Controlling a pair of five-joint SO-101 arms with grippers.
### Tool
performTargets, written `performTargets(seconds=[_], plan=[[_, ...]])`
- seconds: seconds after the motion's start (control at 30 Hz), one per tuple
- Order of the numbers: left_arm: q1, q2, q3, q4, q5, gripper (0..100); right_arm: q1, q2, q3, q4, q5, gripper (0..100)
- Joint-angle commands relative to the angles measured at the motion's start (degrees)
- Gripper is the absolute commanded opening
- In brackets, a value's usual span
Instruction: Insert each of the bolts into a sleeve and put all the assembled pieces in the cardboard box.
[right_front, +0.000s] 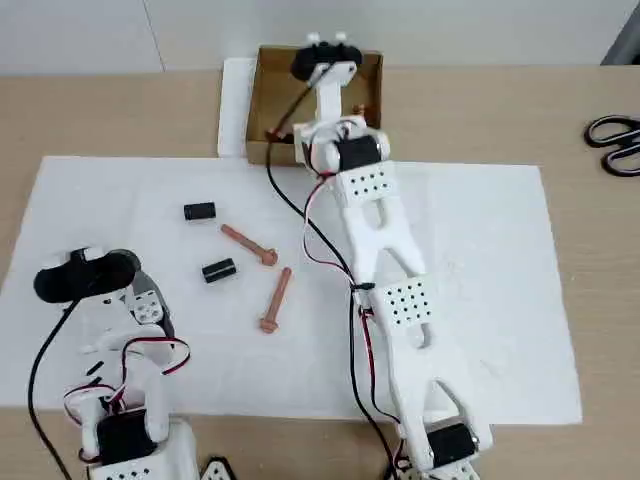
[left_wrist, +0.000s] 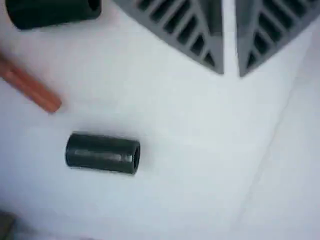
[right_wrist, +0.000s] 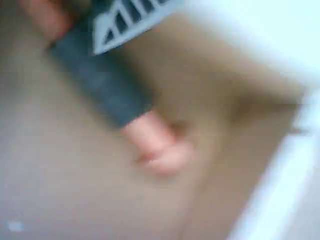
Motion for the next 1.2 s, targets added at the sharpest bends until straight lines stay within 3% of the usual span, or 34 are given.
performTargets(seconds=[0.0, 0.1, 0.23, 0.53, 0.83, 1.17], plan=[[-1.1, -0.7, -0.2, 2.9, -0.3, 1, -1.9, -12.1, -2.5, 11.2, -0.1, 22.9], [-4.9, -0.7, -0.2, 2.7, -0.3, 1, -3.9, -15.2, -2.5, 19.6, -0.1, 22.9], [-7.8, -0.7, -0.2, 3.1, -0.3, 1, -7.3, -18.2, -2.3, 20.9, 0.0, 22.2], [-8.2, -0.6, -6.4, 6.8, -6.3, 1, -17.6, -19.6, 8.0, 21.3, 8.9, 3.5], [-8.4, -0.6, -9.0, 11.2, -6.1, 1, -24.6, -30.4, 29.4, 21.2, 8.8, 13.0], [-8.4, -0.6, -9.0, 11.1, -6.1, 1, -25.2, -39.2, 39.6, 21.1, 9.1, 16.2]])
